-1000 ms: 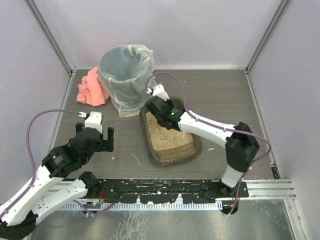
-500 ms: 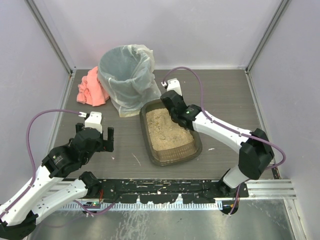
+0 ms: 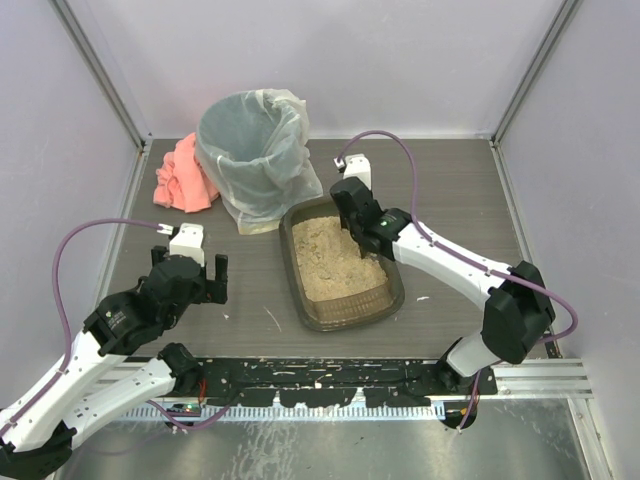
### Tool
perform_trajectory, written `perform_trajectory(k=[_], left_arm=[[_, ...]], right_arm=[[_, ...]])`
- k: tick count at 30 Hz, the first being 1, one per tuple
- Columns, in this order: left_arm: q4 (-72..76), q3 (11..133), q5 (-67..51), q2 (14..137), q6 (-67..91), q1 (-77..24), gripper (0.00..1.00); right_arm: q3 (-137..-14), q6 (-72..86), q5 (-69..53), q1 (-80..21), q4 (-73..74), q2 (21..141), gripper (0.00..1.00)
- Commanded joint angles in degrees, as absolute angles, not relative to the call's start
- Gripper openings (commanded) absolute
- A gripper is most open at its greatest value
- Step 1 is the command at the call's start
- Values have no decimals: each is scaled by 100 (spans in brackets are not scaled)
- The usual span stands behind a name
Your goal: Clean the litter box
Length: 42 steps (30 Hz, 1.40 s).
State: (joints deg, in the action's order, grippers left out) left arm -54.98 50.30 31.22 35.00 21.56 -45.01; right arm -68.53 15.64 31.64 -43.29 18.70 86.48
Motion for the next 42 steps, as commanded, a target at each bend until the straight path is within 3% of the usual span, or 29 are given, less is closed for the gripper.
perform_trajectory(k=[1, 25, 42], left_arm=[[-5276, 5059, 3165, 3520, 2088, -4498, 98], [-5271, 5067, 3129, 3560, 2066, -4495, 98], [-5083, 5112, 2966, 3561, 2061, -4491, 98]], right_arm=[[-6967, 2268, 2427, -4331, 1731, 8642, 1], [-5918, 3110, 1079, -3496, 1194, 7831, 1], [-4081, 4128, 278, -2643, -277, 6920, 1]])
